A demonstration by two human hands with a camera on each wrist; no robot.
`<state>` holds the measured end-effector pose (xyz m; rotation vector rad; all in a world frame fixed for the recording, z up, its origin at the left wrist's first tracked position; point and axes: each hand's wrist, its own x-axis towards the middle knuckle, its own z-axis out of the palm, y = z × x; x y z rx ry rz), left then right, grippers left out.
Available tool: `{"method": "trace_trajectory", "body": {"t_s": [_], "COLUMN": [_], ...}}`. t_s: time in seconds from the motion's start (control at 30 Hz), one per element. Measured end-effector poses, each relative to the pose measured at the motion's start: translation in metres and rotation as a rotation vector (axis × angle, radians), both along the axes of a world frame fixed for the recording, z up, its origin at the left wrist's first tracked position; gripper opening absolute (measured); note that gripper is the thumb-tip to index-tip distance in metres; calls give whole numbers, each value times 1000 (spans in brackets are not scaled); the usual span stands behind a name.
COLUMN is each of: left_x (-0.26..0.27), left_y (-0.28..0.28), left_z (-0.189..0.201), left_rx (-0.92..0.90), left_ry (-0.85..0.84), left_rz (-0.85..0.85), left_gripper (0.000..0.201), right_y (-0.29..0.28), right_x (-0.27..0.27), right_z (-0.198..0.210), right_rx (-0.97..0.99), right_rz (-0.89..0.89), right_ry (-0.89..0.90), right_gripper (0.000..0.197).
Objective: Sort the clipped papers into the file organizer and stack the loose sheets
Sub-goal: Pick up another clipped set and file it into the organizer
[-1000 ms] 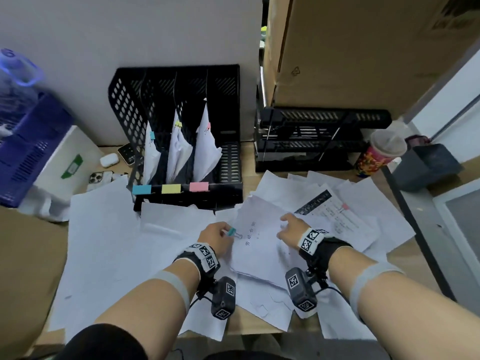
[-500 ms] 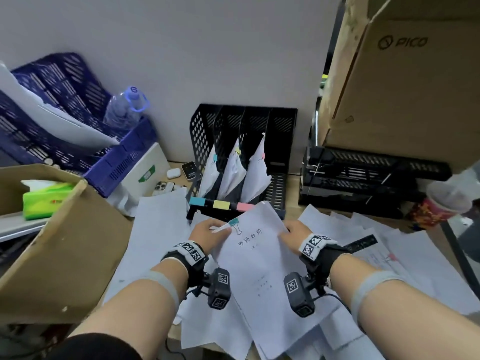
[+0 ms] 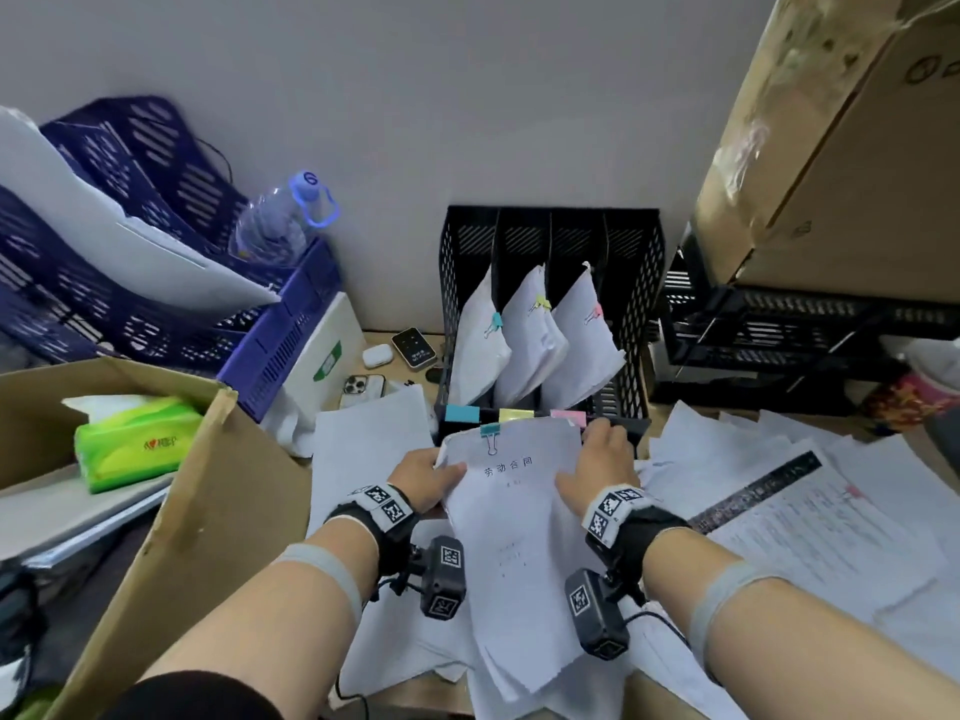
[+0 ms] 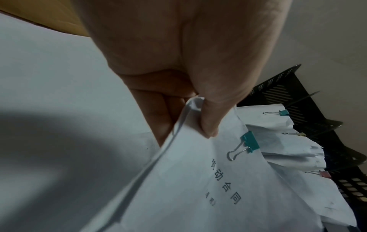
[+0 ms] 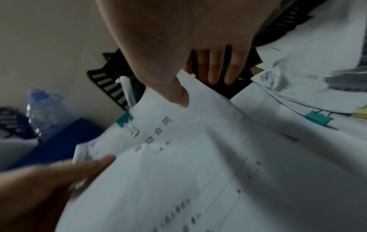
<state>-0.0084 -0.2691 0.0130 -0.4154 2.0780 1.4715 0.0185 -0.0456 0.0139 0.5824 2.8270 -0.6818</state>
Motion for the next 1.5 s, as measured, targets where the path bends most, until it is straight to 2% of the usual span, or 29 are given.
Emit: {"method": "trace_trajectory", "body": {"t_s": [0.03, 0.1, 0.2, 0.3, 0.37, 0.43, 0.5, 0.6, 0.67, 0.73, 0.8, 0.87, 0.93, 0.97, 1.07, 1.13, 1.2, 1.3, 1.37, 1.43, 1.5], "left_x": [-3, -9, -12, -15, -18, -24, -28, -46, -59, -73, -79, -82, -84, -85, -86, -89, -93, -99, -96, -93, -95], "left_y": [-3, -8, -9, -6, 0, 5, 9, 13, 18, 23, 28, 32, 34, 35, 34, 28, 20, 6, -1, -6, -10], "left_z": [0, 1, 9, 22, 32, 44, 55, 63, 61, 54, 47, 40, 36, 34, 35, 37, 35, 28, 38, 45, 48], "left_rx": [2, 9, 51, 74, 99, 136, 208, 257, 122, -138, -368, -493, -512, -475, -377, -358, -311, -224, -187, -187, -186], "left_ry": [8, 22, 9, 33, 49, 41, 29, 91, 276, 467, 495, 439, 398, 397, 379, 377, 389, 424, 440, 453, 455], "left_rz": [-23, -64, -99, -165, -214, -258, -318, -398, -417, -452, -524, -623, -644, -599, -398, -310, -264, -245, -236, -247, -259], "left_gripper": [18, 16, 13, 15, 18, 17, 6, 36, 35, 27, 32, 48, 62, 65, 59, 58, 57, 60, 62, 63, 69], "right_y": [-8, -23, -48, -74, -87, -92, -88, -75, -65, -56, -47, -39, -34, -34, -36, -42, -50, -66, -77, -87, -94], "right_x": [1, 3, 6, 9, 9, 5, 0, -5, -4, -2, -5, -10, -16, -18, -29, -37, -48, -64, -76, -88, -100], "right_z": [3, 10, 18, 23, 25, 31, 39, 59, 78, 101, 124, 149, 172, 181, 195, 194, 187, 176, 170, 169, 166], "right_rx": [57, 5, -137, -124, -69, -16, 10, 12, -17, -33, -11, 7, -51, -113, -331, -402, -386, -283, -190, -114, -126], "right_rz": [-6, 57, 230, 271, 255, 220, 181, 136, 88, 56, 33, 8, -20, -38, -81, -64, -6, 130, 174, 191, 166], "right_ry": [33, -16, -218, -312, -336, -323, -282, -191, -85, -2, 58, 150, 255, 313, 442, 430, 365, 213, 148, 128, 145], "right_gripper": [64, 72, 76, 107, 117, 112, 94, 68, 56, 49, 42, 33, 26, 26, 27, 29, 33, 34, 30, 26, 27]}}
